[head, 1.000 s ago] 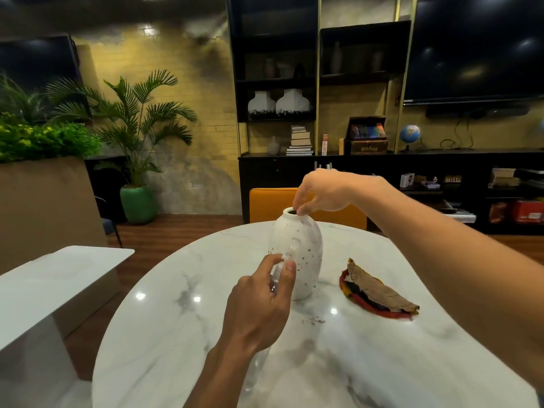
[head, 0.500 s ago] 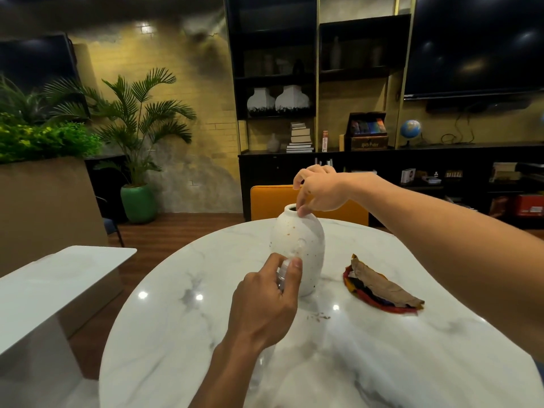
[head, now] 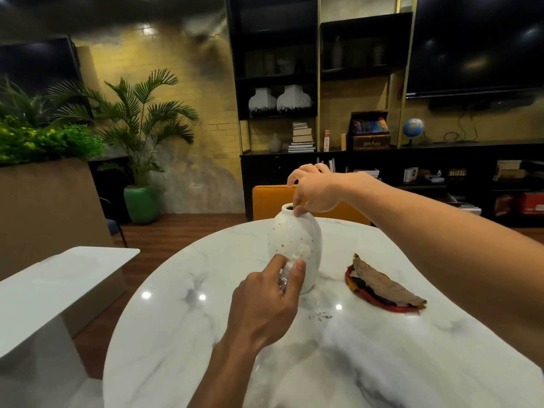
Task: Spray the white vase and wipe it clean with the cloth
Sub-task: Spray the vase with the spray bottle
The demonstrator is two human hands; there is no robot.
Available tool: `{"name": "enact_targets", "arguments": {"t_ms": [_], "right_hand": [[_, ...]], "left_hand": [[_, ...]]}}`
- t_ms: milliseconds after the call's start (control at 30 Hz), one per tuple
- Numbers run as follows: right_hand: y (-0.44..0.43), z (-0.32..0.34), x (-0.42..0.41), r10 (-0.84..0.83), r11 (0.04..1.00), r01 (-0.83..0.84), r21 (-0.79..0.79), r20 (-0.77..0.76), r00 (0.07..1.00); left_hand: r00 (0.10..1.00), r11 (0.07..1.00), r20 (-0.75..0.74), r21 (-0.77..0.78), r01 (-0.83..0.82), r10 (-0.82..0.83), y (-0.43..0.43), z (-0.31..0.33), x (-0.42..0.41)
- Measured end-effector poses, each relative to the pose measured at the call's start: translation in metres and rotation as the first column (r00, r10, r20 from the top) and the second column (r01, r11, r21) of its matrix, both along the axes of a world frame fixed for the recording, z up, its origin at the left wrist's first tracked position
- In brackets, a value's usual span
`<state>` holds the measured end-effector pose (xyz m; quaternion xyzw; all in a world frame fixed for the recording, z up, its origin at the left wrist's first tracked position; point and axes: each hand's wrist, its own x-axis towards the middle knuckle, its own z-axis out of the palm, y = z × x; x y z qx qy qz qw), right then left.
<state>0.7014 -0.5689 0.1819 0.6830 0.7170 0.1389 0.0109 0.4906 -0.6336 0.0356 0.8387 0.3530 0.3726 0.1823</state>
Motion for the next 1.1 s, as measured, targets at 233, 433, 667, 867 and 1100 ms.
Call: {"name": "enact_targets", "arguments": {"t_ms": [233,433,667,867,1100], "right_hand": [[0.002,-0.007,-0.004,-0.049,0.997,0.050,0.052,-0.021,0.999],[0.007,-0.010,-0.009,-0.113,0.991,0.114,0.070,-0.024,0.993],[0.001,0.003,-0.001,-0.114,0.993,0.115,-0.016,0.046,0.992],[-0.001,-0.005,0.004,-0.090,0.995,0.091,0.032,-0.010,0.996],[-0.007,-0.007,0.007,-0.074,0.996,0.075,0.043,-0.034,0.997]], "left_hand": [[0.999,1.000,-0.037,0.016,-0.007,0.008,-0.004,0.001,0.002],[0.999,0.999,-0.021,0.038,-0.035,0.036,-0.001,0.002,-0.001],[0.999,0.999,-0.032,0.038,-0.017,0.018,-0.002,0.002,0.000],[0.998,0.997,-0.024,0.050,-0.060,0.061,0.005,-0.002,-0.001],[0.970,0.968,0.243,-0.248,0.047,0.015,0.009,0.006,-0.006]]}}
